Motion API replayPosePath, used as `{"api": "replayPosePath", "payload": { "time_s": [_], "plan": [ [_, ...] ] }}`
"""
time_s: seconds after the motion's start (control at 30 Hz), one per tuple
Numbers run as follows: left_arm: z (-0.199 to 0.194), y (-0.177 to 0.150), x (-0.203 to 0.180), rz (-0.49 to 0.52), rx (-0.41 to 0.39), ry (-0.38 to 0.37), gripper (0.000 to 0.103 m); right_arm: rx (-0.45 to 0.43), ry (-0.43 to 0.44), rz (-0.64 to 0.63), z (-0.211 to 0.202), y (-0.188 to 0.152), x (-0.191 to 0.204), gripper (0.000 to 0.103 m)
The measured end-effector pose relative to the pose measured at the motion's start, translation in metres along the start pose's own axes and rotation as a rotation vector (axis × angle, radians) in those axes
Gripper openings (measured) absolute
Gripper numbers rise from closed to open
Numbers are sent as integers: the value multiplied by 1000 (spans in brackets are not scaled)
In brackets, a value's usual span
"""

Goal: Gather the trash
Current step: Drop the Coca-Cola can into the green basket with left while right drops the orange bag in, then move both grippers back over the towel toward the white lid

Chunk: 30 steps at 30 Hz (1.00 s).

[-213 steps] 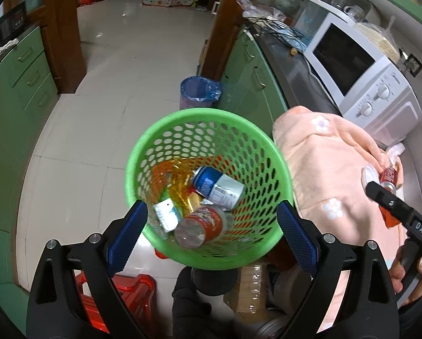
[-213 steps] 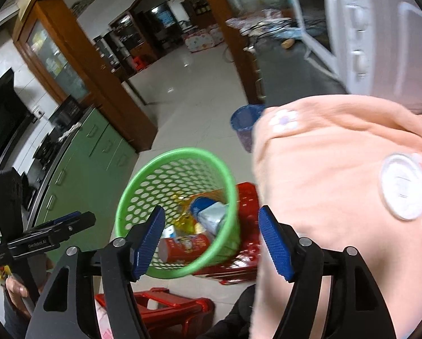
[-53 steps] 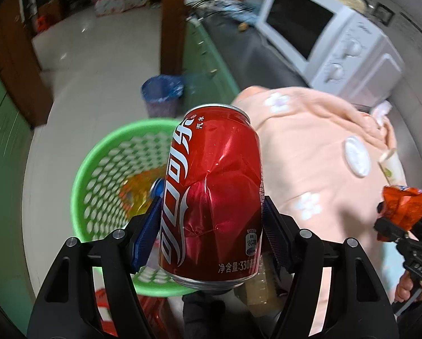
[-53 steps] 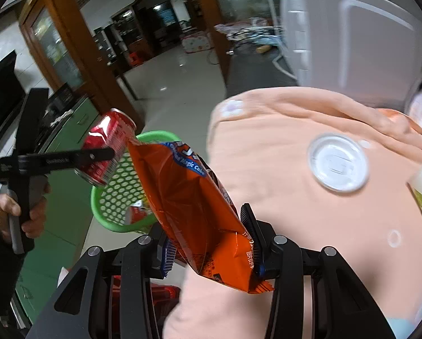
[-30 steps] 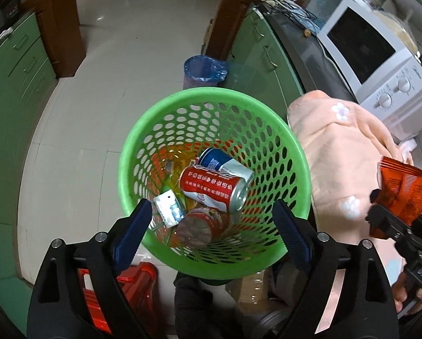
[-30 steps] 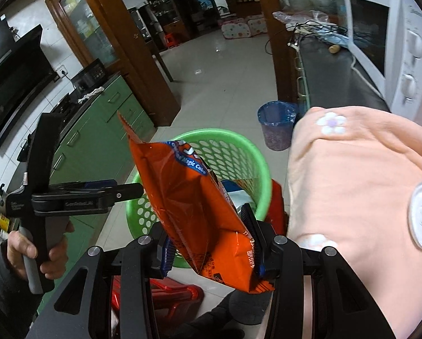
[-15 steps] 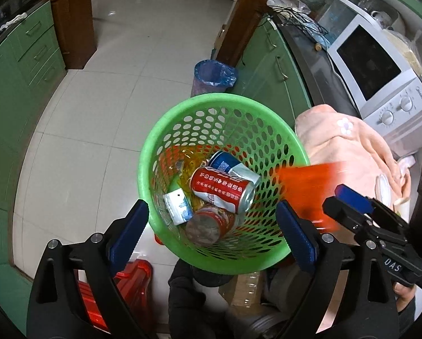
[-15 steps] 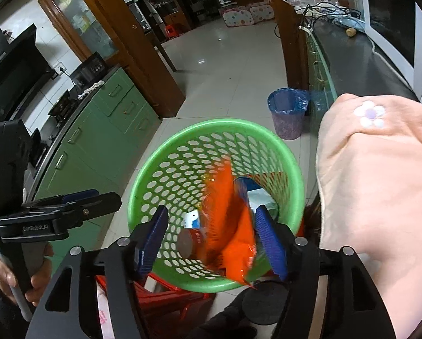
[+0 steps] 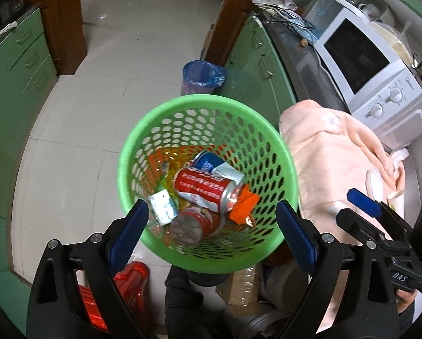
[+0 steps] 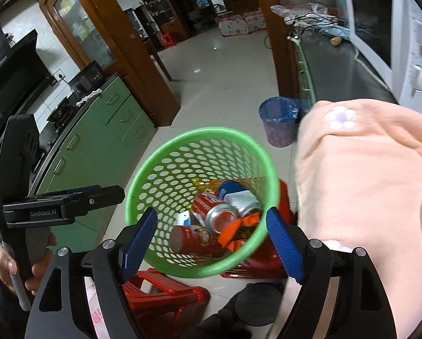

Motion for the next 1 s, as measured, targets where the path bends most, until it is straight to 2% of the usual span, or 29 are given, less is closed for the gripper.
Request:
{"api": "replayPosePath", "payload": {
  "time_s": [0.23, 0.5, 0.67, 1.0],
  "plan": [
    [1, -2, -40, 89, 2, 3, 90, -39, -71, 14, -30, -19, -21, 82],
    [6, -5, -88, 188, 18, -10, 90, -74, -134, 56, -59, -39, -50, 83],
    [9, -7, -119, 249, 25, -22, 90, -89, -184, 104, -74, -52, -69, 89],
    [22, -13, -186, 377, 60, -35, 91, -116, -296, 242, -111, -91, -136, 92]
  ]
}}
Point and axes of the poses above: each gripper's, at about its wrist camera, not at the fingertips, and z roughly the way its jaws point, x to its left, y to its top, the point moved 1 cm from there along z, roughly the way its jaws point, and after that the axes turned 12 degrees about x, right-handed, at the moved point
